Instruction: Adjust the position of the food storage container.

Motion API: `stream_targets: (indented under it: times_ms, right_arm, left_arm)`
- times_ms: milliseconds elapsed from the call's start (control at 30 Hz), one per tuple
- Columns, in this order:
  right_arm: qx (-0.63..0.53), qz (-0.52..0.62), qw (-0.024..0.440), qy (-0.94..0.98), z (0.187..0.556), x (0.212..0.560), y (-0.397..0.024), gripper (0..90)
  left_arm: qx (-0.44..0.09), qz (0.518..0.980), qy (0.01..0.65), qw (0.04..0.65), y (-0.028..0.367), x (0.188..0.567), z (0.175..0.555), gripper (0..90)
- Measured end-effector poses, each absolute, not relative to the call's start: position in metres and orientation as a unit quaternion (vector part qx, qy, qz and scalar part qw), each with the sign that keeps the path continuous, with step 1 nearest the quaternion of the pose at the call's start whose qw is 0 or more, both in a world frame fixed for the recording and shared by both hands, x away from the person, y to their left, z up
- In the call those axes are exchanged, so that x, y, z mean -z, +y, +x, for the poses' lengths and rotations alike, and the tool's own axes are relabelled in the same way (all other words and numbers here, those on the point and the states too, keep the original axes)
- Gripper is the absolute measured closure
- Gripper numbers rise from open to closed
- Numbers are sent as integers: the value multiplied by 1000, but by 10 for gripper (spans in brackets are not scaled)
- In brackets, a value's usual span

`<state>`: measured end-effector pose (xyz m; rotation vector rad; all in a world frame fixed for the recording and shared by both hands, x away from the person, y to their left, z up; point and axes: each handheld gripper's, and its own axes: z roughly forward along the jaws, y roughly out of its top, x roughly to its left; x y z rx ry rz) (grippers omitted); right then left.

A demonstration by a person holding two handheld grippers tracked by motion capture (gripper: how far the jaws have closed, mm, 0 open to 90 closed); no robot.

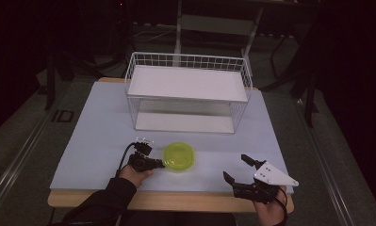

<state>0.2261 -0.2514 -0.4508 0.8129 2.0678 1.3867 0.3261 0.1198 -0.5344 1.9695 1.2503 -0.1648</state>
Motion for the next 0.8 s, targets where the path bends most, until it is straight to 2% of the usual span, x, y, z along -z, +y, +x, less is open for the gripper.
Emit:
stream_targets:
  times_ms: [433,600,800]
  right_arm:
    - [-513,300,253,763,226,451,-252,168]
    - [-513,301,252,763,226,452,-252,168]
    - [-512,302,251,764,227,452,-252,168]
  left_arm:
    - [70,787,474,388,89,532,335,900]
    - [78,782,469,404,87,534,337,900]
    - [67,791,464,393,90,530,336,897]
